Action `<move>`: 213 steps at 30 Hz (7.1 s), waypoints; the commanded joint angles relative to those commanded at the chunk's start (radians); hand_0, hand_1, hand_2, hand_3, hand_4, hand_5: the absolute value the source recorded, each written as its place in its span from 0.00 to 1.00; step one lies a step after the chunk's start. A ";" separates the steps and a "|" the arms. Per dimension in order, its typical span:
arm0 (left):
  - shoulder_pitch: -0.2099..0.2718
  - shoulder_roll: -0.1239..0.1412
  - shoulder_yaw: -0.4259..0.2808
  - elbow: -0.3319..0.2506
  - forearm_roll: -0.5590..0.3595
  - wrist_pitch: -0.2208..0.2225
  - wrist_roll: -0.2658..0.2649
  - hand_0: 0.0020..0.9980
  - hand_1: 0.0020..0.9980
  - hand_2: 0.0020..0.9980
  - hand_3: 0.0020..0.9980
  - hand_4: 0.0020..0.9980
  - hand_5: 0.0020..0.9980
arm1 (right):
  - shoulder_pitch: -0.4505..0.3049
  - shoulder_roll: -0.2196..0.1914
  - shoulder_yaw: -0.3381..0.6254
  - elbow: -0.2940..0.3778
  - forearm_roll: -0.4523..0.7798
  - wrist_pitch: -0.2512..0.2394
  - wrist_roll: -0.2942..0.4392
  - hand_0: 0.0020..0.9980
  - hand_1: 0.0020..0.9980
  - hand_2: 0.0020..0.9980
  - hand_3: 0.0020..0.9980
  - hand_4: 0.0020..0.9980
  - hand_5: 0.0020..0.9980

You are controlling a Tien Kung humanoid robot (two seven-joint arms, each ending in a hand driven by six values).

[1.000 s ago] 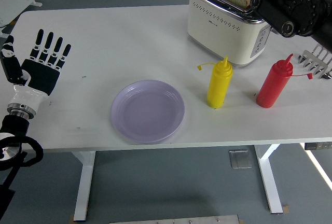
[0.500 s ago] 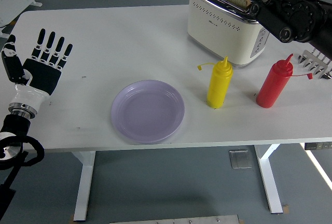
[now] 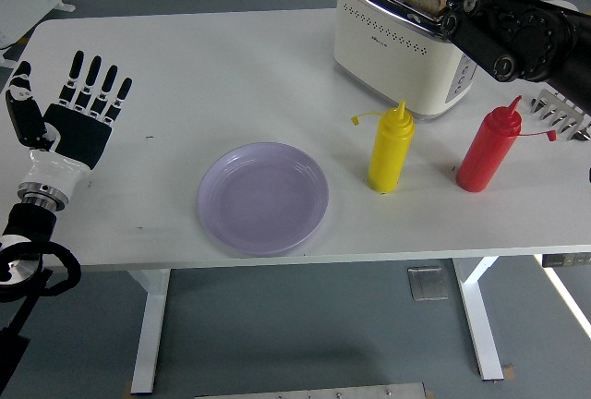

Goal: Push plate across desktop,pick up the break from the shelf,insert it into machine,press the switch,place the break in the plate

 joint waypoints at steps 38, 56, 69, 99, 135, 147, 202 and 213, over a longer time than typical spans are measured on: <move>0.037 0.004 -0.031 -0.009 -0.046 -0.013 0.014 0.78 0.73 0.68 0.70 0.69 1.00 | -0.004 -0.072 0.212 0.160 -0.141 -0.137 -0.052 0.33 0.45 0.38 0.39 0.22 0.00; 0.048 0.002 -0.046 -0.015 -0.047 -0.013 0.014 0.78 0.72 0.67 0.70 0.69 1.00 | -0.053 -0.198 0.379 0.510 -0.342 -0.128 -0.116 0.33 0.44 0.39 0.39 0.21 0.00; 0.050 -0.004 -0.054 0.006 -0.045 -0.014 0.014 0.77 0.72 0.67 0.70 0.69 1.00 | -0.080 -0.259 0.354 0.831 -0.090 -0.102 -0.289 0.32 0.43 0.39 0.39 0.22 0.00; 0.045 -0.007 -0.057 0.036 -0.028 -0.023 0.022 0.78 0.73 0.68 0.71 0.70 1.00 | -0.119 -0.195 0.086 1.150 0.378 -0.221 -0.336 0.30 0.37 0.40 0.39 0.19 0.00; 0.044 -0.004 -0.042 0.048 -0.030 -0.017 0.019 0.78 0.70 0.66 0.69 0.70 1.00 | -0.104 -0.074 -0.101 0.970 0.483 -0.266 -0.331 0.29 0.39 0.44 0.40 0.19 0.00; 0.043 -0.004 -0.041 0.049 -0.030 -0.015 0.018 0.77 0.67 0.64 0.69 0.68 1.00 | -0.117 -0.061 -0.115 0.958 0.482 -0.256 -0.326 0.30 0.40 0.47 0.42 0.19 0.00; 0.024 -0.010 -0.043 0.093 -0.041 -0.032 0.025 0.78 0.74 0.70 0.71 0.69 1.00 | -0.131 -0.073 -0.110 0.896 0.340 -0.125 -0.163 0.71 0.74 0.73 0.67 0.70 0.32; 0.026 -0.012 -0.041 0.104 -0.041 -0.034 0.028 0.79 0.75 0.71 0.73 0.70 1.00 | -0.131 -0.078 -0.107 0.886 0.286 -0.141 -0.137 0.71 0.73 0.71 0.66 0.72 0.33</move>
